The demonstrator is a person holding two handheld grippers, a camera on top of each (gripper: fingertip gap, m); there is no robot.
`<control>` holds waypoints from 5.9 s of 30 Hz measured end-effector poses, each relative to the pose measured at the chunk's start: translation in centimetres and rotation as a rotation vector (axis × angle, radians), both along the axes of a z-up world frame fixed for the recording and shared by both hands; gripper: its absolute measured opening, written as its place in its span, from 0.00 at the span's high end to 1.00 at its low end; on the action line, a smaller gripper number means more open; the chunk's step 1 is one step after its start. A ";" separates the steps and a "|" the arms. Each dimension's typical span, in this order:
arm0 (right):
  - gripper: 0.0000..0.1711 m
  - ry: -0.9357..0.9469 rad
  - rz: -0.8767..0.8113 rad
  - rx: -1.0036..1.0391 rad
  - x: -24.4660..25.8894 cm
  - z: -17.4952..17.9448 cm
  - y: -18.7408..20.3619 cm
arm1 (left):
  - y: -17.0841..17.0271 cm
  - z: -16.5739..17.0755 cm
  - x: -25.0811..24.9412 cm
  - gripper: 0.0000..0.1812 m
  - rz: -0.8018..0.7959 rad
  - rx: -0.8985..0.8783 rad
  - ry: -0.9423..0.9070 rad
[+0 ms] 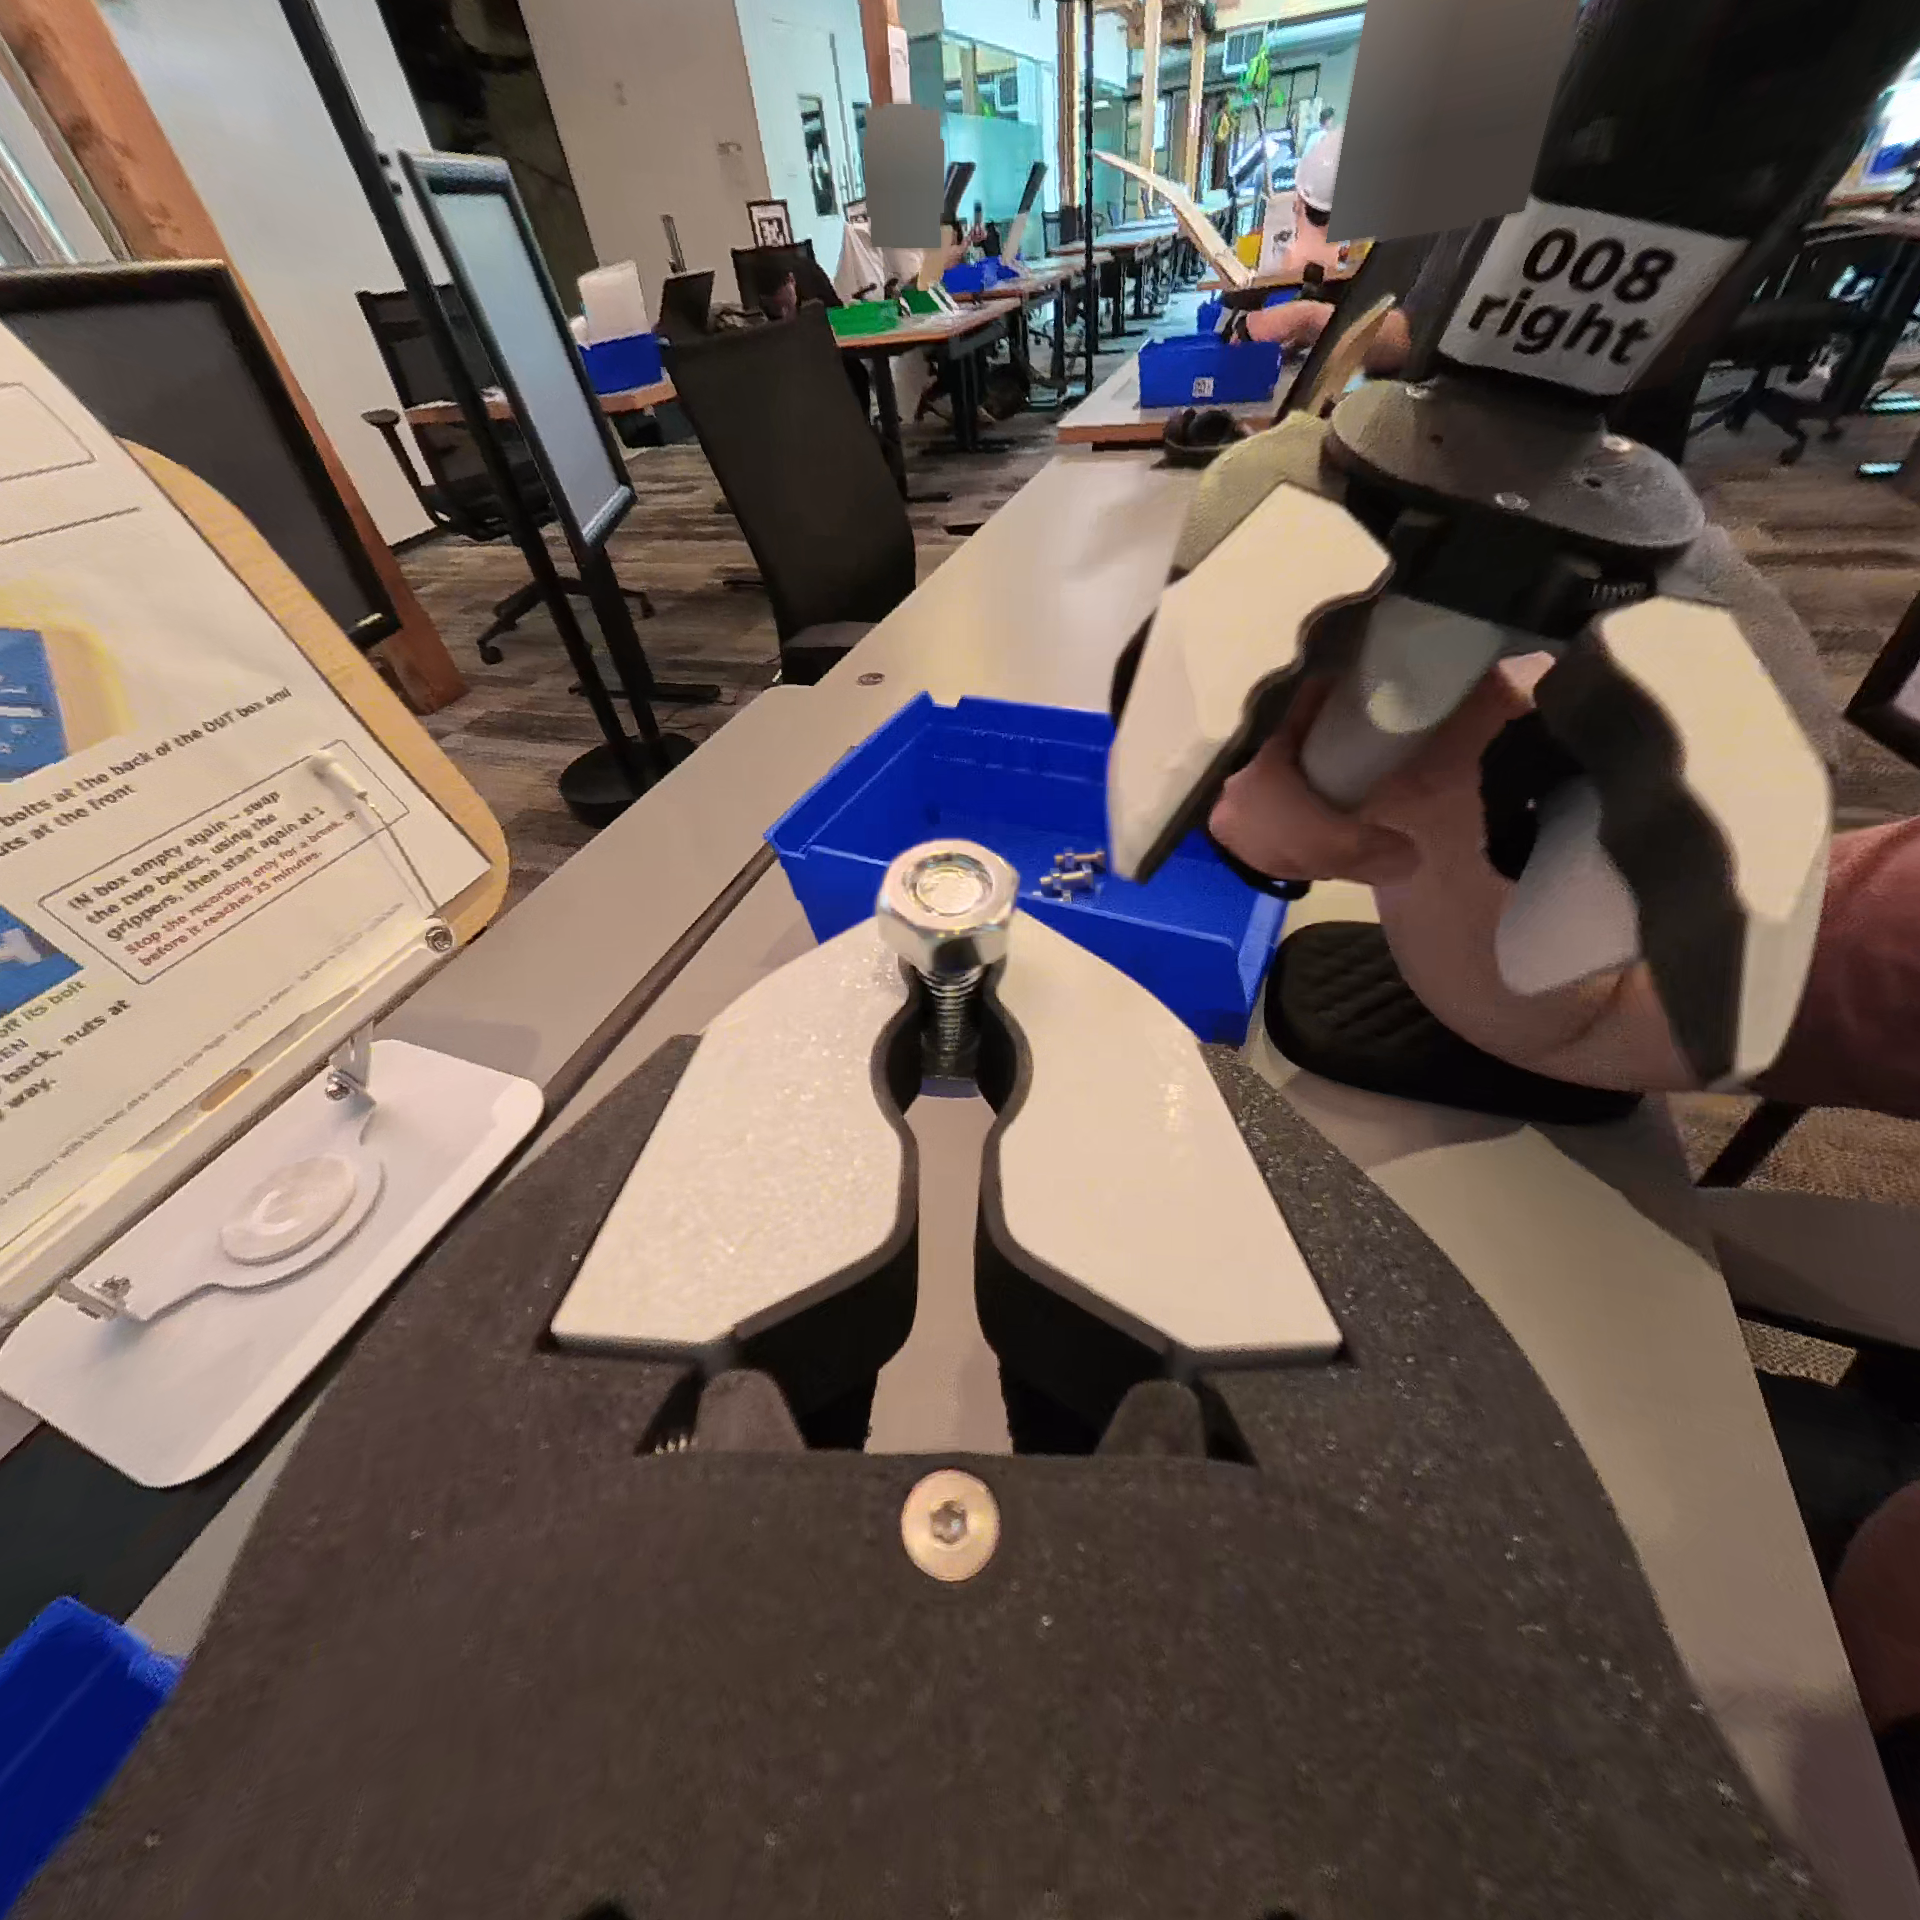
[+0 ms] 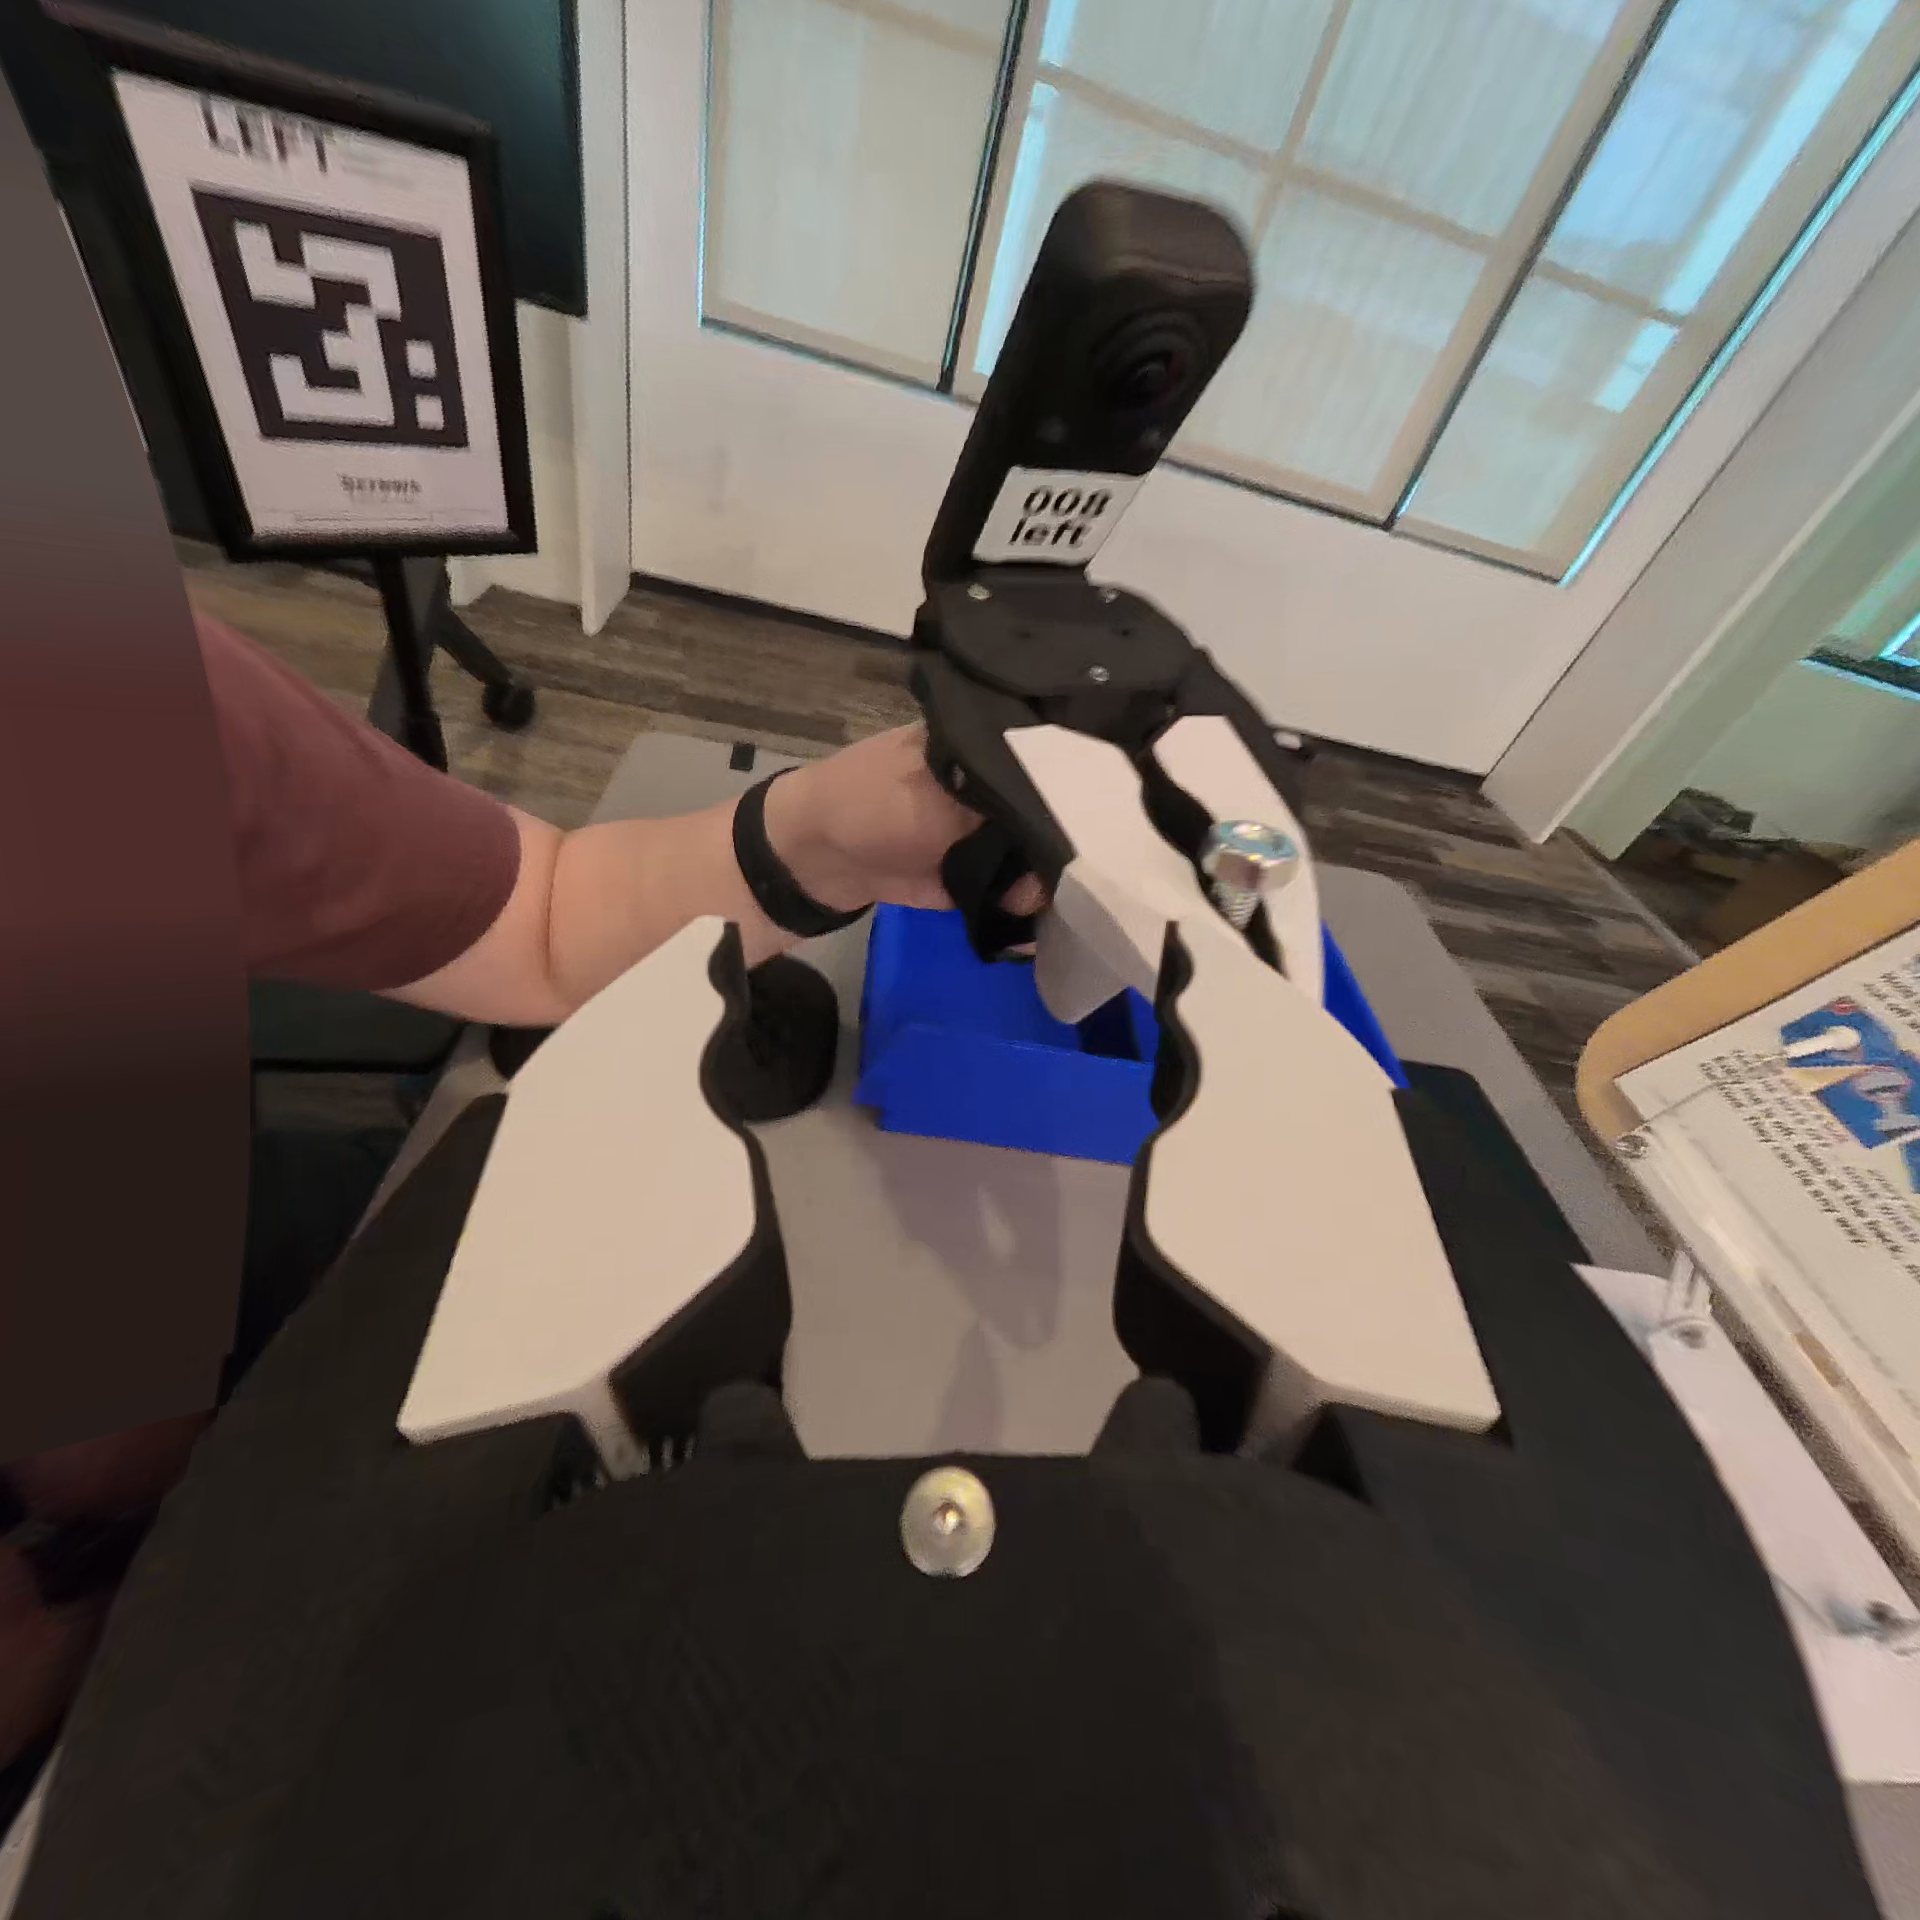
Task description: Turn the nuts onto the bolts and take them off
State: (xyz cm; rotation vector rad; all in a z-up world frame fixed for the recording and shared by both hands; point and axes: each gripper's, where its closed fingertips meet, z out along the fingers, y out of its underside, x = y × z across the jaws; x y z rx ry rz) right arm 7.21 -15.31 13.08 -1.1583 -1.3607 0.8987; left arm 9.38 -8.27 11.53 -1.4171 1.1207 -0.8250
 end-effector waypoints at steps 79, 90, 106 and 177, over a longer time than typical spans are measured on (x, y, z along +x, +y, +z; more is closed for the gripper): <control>0.80 0.135 0.015 -0.084 2.6 1.8 2.6 | -0.9 -1.7 2.2 0.90 -0.050 0.015 0.058; 0.76 0.032 0.004 -0.019 1.6 0.5 1.6 | 0.1 -1.7 1.5 0.91 0.010 0.013 0.062; 0.75 0.120 -0.144 -0.083 1.1 0.4 5.0 | -1.6 -2.4 3.0 0.91 -0.050 0.050 0.116; 0.68 -0.004 -0.022 0.011 0.6 -0.2 1.1 | 1.1 -2.0 0.8 0.92 0.056 -0.004 0.082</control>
